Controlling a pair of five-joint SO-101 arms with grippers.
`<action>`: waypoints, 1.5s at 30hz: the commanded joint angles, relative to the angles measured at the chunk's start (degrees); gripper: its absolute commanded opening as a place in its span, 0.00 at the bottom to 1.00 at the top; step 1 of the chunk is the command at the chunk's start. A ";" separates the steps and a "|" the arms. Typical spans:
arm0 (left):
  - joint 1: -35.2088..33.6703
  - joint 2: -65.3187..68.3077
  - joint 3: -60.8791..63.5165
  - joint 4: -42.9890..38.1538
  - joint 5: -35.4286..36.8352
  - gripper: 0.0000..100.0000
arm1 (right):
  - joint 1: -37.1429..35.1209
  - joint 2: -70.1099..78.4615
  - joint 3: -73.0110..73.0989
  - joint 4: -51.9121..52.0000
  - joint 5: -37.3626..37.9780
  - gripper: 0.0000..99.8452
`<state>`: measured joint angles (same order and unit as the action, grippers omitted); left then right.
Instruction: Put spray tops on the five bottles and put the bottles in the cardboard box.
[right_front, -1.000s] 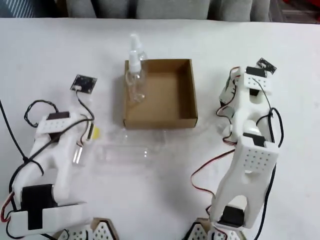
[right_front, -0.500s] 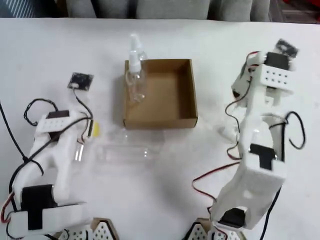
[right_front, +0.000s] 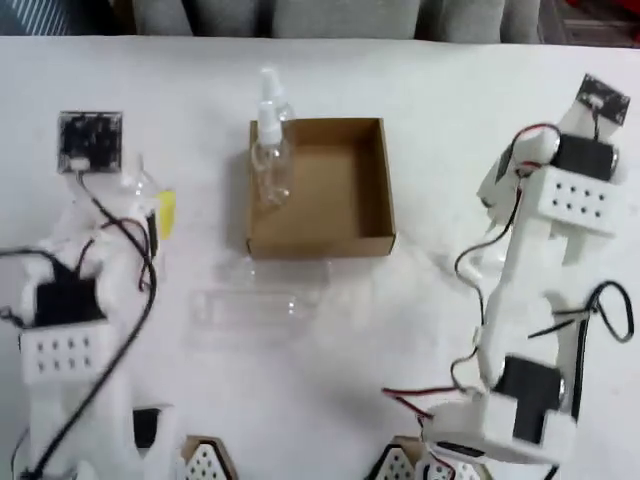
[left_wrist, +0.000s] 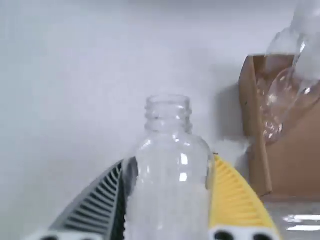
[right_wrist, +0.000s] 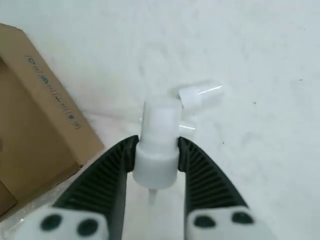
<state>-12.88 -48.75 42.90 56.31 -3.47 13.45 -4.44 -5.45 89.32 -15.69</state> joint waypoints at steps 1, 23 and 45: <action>4.97 -10.33 2.29 0.09 1.23 0.02 | 0.57 -9.36 7.82 -5.41 0.79 0.02; 25.10 -28.35 16.62 -8.00 1.32 0.02 | -5.32 -42.51 16.79 -32.31 17.58 0.02; 25.01 -56.31 40.44 -15.74 1.41 0.02 | -43.12 -45.85 30.33 -76.18 17.67 0.02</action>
<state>11.38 -102.37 82.64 42.59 -2.59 -26.37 -49.10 24.53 20.48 1.19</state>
